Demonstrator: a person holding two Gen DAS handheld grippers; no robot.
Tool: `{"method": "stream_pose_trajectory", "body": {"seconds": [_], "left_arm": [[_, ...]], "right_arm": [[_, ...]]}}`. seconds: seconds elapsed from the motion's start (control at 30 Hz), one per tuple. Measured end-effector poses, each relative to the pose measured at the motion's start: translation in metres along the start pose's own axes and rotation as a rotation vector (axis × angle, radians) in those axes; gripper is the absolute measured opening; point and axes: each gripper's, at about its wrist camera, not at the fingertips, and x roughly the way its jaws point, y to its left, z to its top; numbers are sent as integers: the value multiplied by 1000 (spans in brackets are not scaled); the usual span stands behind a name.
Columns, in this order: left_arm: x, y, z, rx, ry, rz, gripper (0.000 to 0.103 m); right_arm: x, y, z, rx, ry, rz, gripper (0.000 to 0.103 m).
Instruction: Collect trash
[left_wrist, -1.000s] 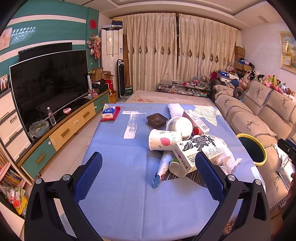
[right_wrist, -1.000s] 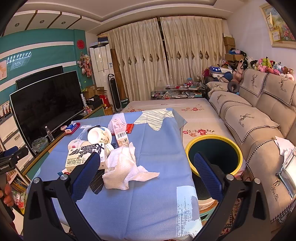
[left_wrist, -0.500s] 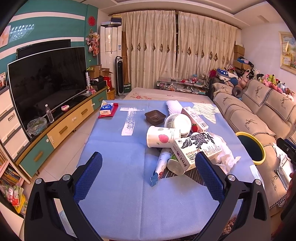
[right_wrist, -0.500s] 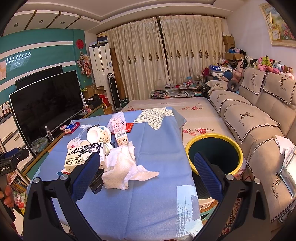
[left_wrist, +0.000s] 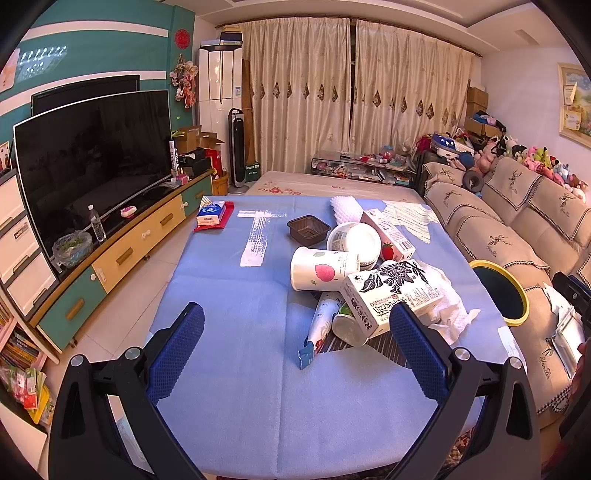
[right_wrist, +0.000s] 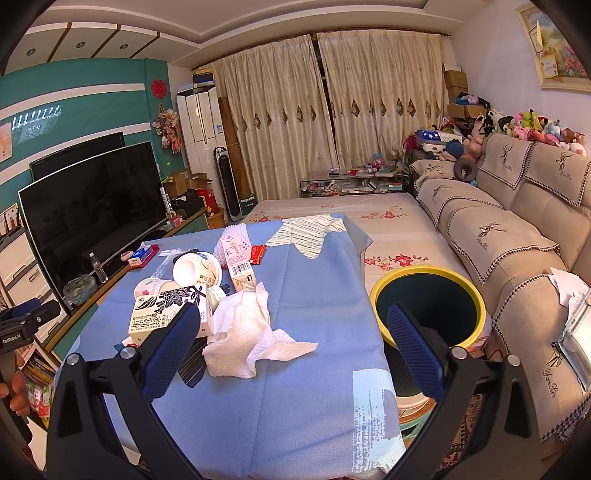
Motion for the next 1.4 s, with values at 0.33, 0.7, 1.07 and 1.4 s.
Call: {"method": "stream_pose_trajectory", "body": {"seconds": [0.33, 0.7, 1.07, 1.4], "left_arm": [[2, 1, -1, 3, 6, -5, 99], [2, 1, -2, 4, 8, -5, 99], [5, 0, -3, 4, 9, -5, 99], [11, 0, -2, 9, 22, 2, 99]], "right_arm": [[0, 0, 0, 0, 1, 1, 97], [1, 0, 0, 2, 3, 1, 97], [2, -1, -1, 3, 5, 0, 97], [9, 0, -5, 8, 20, -1, 97]]}}
